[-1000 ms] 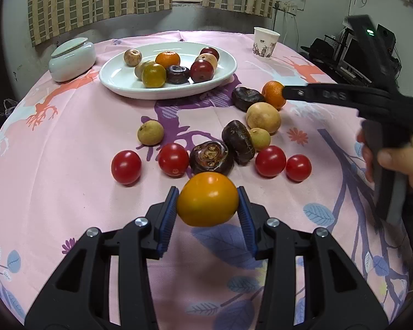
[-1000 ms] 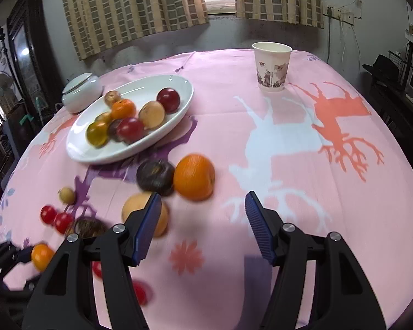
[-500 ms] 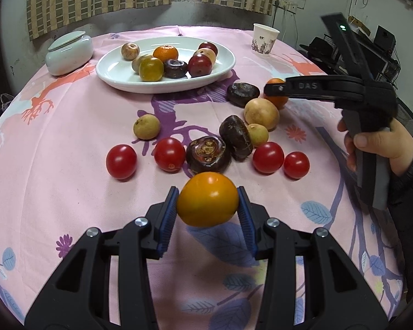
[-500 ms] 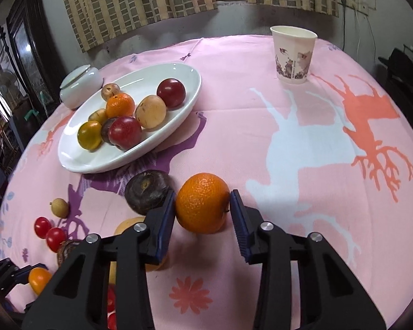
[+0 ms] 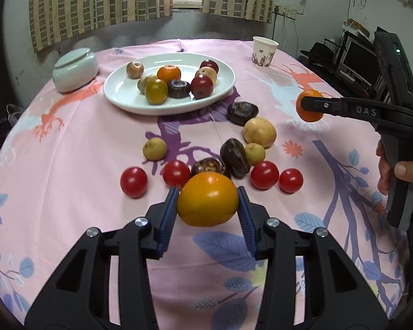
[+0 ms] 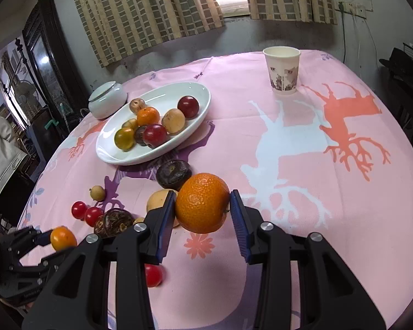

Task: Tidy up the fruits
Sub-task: 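Carry both fruits over the white plate and open both grippers to release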

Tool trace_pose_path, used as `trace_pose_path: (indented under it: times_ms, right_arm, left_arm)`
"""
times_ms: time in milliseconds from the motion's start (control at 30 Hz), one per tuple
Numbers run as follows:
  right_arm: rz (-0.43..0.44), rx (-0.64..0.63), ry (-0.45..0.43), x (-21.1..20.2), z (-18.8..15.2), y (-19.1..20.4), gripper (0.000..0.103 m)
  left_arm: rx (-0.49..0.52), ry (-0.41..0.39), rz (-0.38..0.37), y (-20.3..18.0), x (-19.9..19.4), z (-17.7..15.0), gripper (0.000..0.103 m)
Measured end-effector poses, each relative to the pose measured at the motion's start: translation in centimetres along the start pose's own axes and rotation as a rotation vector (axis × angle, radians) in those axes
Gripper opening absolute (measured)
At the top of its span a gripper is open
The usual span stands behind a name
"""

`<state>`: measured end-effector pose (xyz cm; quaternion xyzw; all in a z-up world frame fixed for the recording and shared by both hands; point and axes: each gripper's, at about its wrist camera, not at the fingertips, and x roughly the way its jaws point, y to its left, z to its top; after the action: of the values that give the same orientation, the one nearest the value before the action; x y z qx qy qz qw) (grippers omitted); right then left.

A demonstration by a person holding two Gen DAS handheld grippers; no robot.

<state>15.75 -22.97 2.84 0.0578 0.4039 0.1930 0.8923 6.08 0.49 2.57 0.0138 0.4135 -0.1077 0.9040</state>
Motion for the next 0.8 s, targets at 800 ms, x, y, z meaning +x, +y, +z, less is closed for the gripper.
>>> trace_pose_path:
  times_ms: [800]
  right_arm:
    - [0.012,-0.128,-0.009,7.6,9.4,6.2,0.040]
  left_arm:
    - [-0.069,-0.013,-0.001,6.7,7.6,13.0,0.043]
